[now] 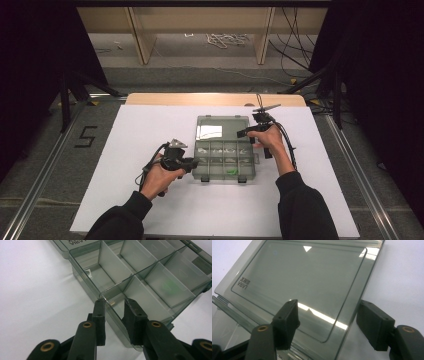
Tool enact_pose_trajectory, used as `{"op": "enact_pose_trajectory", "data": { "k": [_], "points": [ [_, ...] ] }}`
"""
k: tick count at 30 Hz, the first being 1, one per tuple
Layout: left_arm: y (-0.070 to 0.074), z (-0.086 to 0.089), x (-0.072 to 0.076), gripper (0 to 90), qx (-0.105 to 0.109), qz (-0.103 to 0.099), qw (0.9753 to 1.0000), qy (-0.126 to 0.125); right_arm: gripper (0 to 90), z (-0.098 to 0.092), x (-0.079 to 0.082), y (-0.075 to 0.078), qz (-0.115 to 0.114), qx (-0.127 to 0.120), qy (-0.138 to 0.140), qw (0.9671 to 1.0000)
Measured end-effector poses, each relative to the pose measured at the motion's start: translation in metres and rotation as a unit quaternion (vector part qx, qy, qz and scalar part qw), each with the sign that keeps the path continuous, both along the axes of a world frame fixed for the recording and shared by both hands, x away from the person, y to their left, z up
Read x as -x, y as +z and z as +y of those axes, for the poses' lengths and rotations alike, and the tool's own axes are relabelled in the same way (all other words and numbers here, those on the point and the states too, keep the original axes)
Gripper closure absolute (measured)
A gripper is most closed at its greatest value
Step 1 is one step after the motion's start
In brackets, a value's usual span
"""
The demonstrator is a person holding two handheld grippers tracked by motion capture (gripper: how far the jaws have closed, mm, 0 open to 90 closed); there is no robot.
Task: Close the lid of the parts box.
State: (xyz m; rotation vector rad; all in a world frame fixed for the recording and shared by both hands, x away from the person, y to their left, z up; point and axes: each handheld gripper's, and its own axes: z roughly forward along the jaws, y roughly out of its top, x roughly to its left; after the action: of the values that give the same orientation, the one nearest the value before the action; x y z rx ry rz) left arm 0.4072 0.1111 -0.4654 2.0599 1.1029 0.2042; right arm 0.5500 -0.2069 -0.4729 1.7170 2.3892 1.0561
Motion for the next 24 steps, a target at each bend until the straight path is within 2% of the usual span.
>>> {"op": "enact_pose_trajectory", "data": {
  "k": [3, 4, 5, 6, 8, 12, 13, 14, 15, 19, 24],
  "points": [
    [0.0, -0.001, 0.0, 71.5, -0.002, -0.002, 1.0, 0.0, 39.4, -0.001, 0.002, 0.001, 0.006, -0.012, -0.014, 0.9998],
    [0.0, -0.001, 0.0, 71.5, -0.003, -0.002, 1.0, -0.001, 40.2, -0.001, 0.003, 0.002, 0.015, -0.017, -0.019, 0.9996],
    [0.0, -0.001, 0.001, 71.5, -0.002, 0.0, 1.0, 0.002, 41.5, -0.002, 0.002, 0.001, 0.006, -0.014, -0.016, 0.9998],
    [0.0, -0.001, 0.001, 71.5, -0.002, -0.004, 1.0, -0.001, 42.7, -0.003, 0.004, 0.001, 0.008, -0.024, -0.016, 0.9995],
    [0.0, -0.001, 0.001, 71.5, -0.002, -0.005, 1.0, 0.0, 44.4, -0.004, 0.005, 0.001, -0.006, -0.021, -0.017, 0.9996],
    [0.0, -0.001, 0.001, 71.5, -0.008, -0.008, 0.9999, -0.005, 49.7, -0.006, 0.009, 0.004, -0.011, -0.021, -0.031, 0.9993],
    [0.0, -0.001, 0.001, 71.5, -0.011, -0.008, 0.9999, -0.006, 51.1, -0.006, 0.009, 0.004, -0.018, -0.029, -0.026, 0.9991],
    [0.0, -0.001, 0.001, 71.4, -0.01, -0.01, 0.9999, -0.005, 52.3, -0.008, 0.009, 0.004, -0.031, -0.022, -0.017, 0.9991],
    [0.0, -0.001, 0.001, 71.4, -0.011, -0.01, 0.9999, -0.006, 53.5, -0.009, 0.01, 0.005, -0.032, -0.022, -0.017, 0.9991],
    [0.0, -0.001, 0.001, 71.4, -0.01, -0.011, 0.9999, -0.005, 59.8, -0.012, 0.013, 0.008, -0.041, -0.027, -0.028, 0.9984],
    [0.0, -0.002, 0.002, 71.4, -0.01, -0.012, 0.9999, -0.004, 66.1, -0.014, 0.017, 0.012, -0.063, -0.027, -0.034, 0.9971]
  ]
}}
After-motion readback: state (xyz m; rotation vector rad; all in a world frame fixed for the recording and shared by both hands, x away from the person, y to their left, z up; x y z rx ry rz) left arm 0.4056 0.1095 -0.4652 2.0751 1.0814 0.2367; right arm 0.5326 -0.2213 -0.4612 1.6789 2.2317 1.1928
